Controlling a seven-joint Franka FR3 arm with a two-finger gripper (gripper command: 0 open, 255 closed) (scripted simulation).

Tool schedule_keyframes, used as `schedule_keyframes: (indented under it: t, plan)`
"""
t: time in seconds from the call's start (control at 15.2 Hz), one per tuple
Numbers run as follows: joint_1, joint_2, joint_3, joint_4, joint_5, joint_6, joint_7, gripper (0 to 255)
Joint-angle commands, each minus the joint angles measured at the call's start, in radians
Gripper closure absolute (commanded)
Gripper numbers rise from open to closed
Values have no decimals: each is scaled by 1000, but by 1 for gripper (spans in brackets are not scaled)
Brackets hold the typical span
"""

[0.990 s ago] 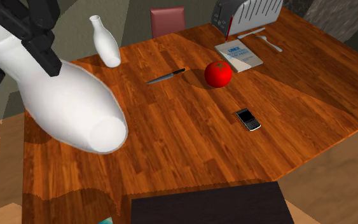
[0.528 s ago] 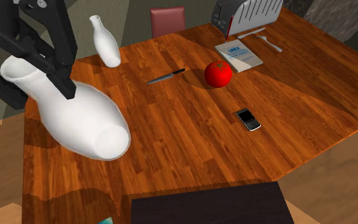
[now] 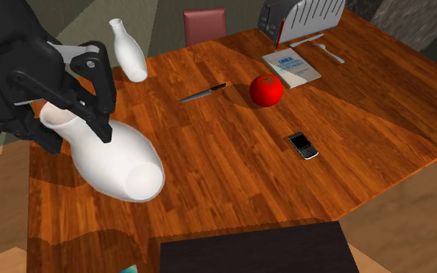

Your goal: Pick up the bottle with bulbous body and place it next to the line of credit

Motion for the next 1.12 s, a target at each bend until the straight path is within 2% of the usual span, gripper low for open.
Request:
schedule_keyframes:
  t: [0.0,1.06]
  plan:
    - [1,-7,1,-32,2,26,-2,255]
    - [9,-1,22,-241,16,242,-7,255]
